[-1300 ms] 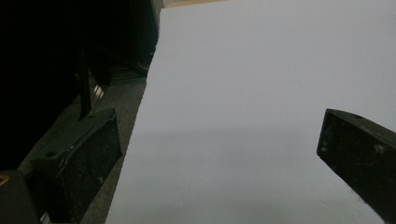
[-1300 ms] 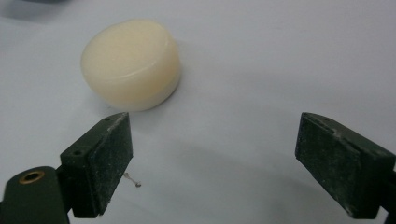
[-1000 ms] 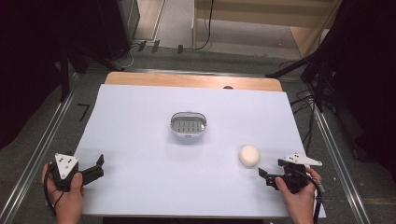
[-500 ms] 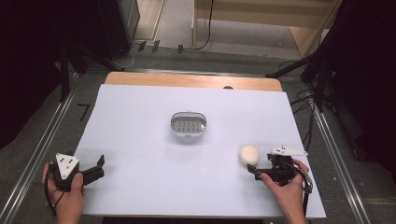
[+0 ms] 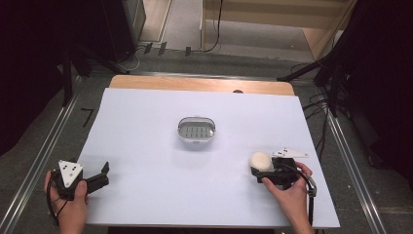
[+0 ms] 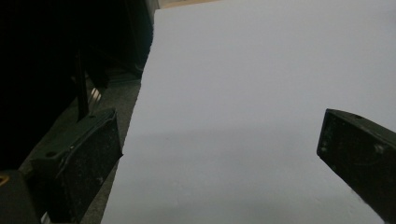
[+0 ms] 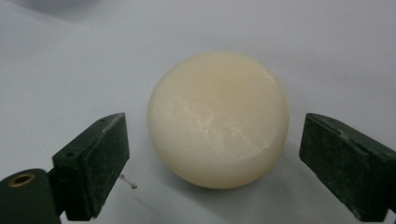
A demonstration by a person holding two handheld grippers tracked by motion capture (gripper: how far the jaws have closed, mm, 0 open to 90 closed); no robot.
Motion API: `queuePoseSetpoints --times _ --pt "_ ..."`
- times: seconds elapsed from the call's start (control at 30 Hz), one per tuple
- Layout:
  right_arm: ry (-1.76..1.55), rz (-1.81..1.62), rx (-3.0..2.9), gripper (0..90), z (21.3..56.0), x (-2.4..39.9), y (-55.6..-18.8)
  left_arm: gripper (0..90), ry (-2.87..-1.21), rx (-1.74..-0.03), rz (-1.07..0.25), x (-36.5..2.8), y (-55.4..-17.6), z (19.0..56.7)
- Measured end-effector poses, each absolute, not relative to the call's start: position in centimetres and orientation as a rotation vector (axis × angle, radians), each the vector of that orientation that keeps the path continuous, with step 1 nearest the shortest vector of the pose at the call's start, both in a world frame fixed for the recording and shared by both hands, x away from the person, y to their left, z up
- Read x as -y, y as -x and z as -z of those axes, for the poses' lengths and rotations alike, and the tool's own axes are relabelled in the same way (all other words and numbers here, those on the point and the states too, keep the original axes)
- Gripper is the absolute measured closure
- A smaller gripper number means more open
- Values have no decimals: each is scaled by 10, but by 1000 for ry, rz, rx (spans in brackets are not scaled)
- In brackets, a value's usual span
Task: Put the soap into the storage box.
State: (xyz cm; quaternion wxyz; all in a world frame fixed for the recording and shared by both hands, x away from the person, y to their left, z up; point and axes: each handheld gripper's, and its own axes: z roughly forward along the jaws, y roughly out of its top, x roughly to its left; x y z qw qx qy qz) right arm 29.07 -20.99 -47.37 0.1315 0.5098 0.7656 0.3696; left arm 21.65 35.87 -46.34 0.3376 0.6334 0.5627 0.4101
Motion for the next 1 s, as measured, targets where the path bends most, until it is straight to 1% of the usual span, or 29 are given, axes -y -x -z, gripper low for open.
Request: queuePoseSetpoints --times 0.17,0.23,0.43,0.5,0.73,1.0 --pt "-1482 -1061 -2227 104 475 205 -293 4 -1653 -1465 -1065 -359 -217 463" --pt "-1481 -1037 -2224 127 475 203 -293 5 -1656 -1465 -1064 -358 -217 464" --pt "-1486 -1035 -2218 141 477 200 -296 5 -1659 -1460 -1068 -358 -216 463" --pt "-1480 -1020 -2210 189 478 198 -295 5 -1660 -1460 -1068 -358 -216 463" --pt "-1489 -993 -2197 234 480 196 -297 5 -1662 -1462 -1070 -358 -217 464" --pt "-1479 -993 -2183 243 481 195 -296 5 -1672 -1458 -1072 -357 -217 464"
